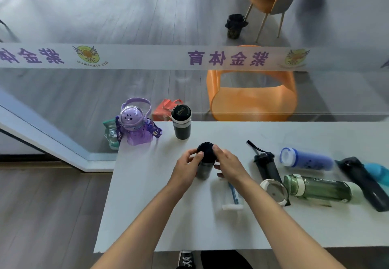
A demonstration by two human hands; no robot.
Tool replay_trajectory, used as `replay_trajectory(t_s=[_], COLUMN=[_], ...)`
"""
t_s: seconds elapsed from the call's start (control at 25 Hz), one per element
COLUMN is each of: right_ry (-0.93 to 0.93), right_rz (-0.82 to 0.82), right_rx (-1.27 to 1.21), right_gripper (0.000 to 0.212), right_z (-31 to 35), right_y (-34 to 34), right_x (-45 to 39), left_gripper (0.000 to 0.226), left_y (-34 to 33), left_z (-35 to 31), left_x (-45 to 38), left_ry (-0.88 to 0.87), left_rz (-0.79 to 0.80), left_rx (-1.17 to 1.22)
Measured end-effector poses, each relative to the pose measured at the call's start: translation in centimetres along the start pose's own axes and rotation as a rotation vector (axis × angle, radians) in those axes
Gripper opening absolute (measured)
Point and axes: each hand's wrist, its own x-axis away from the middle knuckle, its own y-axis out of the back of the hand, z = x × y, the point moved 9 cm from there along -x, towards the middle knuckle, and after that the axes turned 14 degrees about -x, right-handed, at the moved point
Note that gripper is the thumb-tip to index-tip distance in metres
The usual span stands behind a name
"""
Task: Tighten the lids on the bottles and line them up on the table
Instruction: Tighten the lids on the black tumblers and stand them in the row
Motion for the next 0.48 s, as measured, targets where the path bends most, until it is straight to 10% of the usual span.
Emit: replay_trajectory(t_s=[0.48], right_ry=[0.116], right_rz=[0.025], right_rx=[0.085], right_gripper=[0.035], right_z=[3.7], right_y=[4.8], right_x=[-7.1], left_gripper=[0.026], left_y=[-3.6], left_z=[-4.4], left_x=[-6.1], left_ry=[-0.029], left_rz=[-0.116], left_rx=[-0.014])
